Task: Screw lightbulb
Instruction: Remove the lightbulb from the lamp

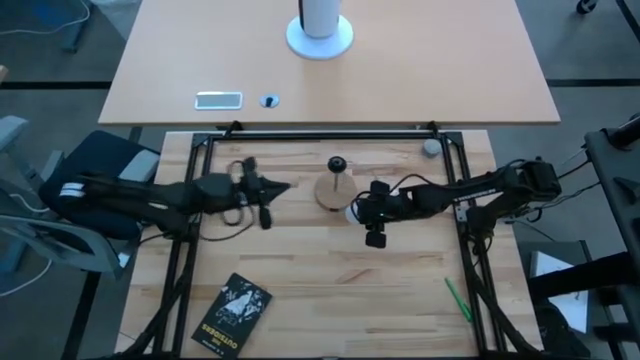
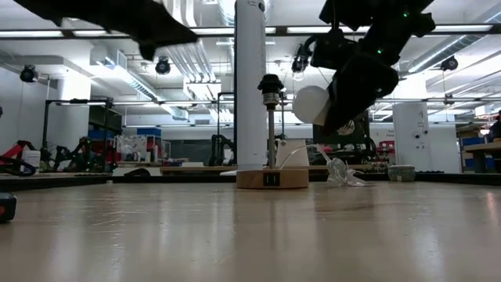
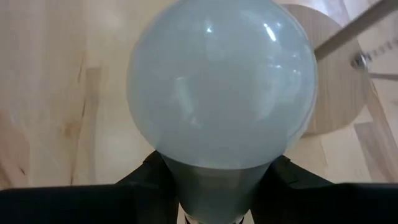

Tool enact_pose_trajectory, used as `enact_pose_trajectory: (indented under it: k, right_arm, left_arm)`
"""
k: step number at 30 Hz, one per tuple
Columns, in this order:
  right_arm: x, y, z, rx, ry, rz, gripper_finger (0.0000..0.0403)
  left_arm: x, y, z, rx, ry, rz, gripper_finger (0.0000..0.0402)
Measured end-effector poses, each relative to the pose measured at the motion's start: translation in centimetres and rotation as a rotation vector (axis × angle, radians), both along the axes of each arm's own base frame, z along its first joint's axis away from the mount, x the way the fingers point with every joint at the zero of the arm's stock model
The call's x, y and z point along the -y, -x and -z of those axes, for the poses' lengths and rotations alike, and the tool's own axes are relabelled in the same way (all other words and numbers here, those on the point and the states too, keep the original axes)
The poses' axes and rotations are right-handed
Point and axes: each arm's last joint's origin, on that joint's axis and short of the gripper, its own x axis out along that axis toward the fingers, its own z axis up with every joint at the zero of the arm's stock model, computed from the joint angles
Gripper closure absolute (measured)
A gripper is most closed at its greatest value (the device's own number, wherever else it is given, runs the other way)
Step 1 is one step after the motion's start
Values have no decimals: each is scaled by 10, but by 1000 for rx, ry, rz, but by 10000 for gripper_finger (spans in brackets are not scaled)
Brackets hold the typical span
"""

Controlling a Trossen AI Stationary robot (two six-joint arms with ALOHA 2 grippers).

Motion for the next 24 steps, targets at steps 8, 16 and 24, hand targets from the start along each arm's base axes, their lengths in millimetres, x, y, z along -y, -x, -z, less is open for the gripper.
enact_pose_trajectory:
  k: [8,16,24]
  right_arm:
    - [0,-6,-4,75,12,4,278]
    - [0,-6,-4,84,-10,30,278]
    - [-1,5,34,-97,-65,80,279]
  left_arm:
    - [10,63,7,117,12,82,401]
    - [11,92,52,205,26,117,401]
    - [10,100,74,238,29,116,402]
